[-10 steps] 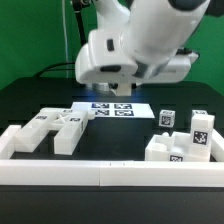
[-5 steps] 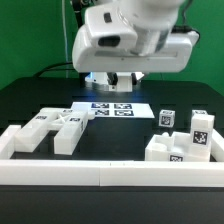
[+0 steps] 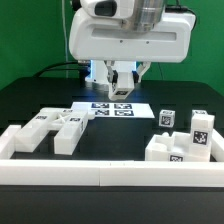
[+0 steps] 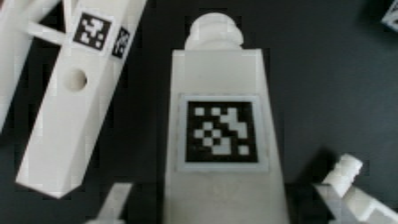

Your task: Assemble chair

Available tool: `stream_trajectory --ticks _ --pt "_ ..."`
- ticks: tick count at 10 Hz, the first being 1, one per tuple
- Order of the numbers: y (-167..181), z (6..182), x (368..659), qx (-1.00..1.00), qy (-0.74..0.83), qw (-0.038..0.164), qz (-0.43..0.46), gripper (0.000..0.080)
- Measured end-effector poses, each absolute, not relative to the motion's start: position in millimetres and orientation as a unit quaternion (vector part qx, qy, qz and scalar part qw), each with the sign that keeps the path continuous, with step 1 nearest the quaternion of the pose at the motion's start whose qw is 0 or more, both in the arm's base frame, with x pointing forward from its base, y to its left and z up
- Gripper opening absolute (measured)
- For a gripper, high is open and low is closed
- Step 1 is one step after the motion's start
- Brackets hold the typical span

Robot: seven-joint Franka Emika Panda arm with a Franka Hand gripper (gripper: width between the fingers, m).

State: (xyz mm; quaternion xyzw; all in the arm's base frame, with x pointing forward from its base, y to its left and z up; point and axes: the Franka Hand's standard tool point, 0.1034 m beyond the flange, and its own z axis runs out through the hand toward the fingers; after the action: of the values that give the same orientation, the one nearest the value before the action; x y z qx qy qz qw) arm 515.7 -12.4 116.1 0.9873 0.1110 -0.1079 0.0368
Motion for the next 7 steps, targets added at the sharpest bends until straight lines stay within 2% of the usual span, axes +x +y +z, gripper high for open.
stream_trajectory --ticks 4,7 --pt "-13.4 114.6 526.2 0.991 0.122 0.039 0.031 0.0291" --pt "11.2 121.0 554.7 0.99 0.127 0.039 0.039 0.0291"
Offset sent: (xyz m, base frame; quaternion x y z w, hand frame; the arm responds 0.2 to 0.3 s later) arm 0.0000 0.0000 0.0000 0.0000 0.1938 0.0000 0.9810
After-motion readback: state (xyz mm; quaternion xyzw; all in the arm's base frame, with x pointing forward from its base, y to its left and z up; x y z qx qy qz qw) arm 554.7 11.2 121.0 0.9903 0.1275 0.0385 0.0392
